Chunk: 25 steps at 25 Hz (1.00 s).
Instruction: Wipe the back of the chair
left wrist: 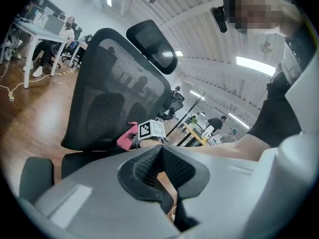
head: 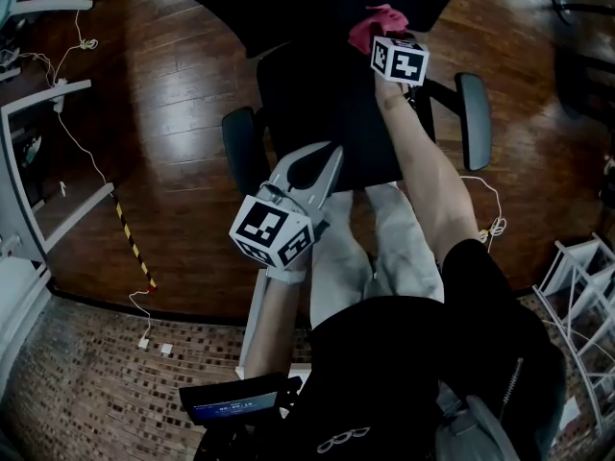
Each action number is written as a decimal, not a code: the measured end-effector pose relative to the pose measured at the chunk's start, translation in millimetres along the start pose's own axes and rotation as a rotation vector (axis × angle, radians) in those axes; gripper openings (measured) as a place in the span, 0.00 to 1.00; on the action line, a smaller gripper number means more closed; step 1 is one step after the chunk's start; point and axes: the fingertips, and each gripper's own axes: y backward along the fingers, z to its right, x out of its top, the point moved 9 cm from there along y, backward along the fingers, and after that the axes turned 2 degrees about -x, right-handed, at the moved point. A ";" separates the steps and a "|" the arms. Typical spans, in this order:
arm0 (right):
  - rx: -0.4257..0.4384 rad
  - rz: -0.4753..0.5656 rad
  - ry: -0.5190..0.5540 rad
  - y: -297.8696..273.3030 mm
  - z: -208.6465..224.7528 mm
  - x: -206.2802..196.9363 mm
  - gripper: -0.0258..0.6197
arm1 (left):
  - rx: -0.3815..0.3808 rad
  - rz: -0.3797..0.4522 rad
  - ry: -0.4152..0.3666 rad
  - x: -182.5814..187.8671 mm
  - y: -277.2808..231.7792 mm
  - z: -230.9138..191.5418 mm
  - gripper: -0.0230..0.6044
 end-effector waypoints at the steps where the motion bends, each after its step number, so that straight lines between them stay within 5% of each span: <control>1: 0.023 -0.001 0.034 -2.0 -18.4 1.3 0.10 | 0.006 0.006 0.001 0.2 6.7 -3.4 0.03; 15: 0.379 0.025 0.391 -3.0 -239.3 7.7 0.10 | 0.108 0.103 0.017 10.1 94.2 -35.0 0.03; 25: 0.560 0.183 0.575 32.2 -327.0 77.8 0.10 | 0.131 0.143 -0.033 41.6 106.0 -26.5 0.03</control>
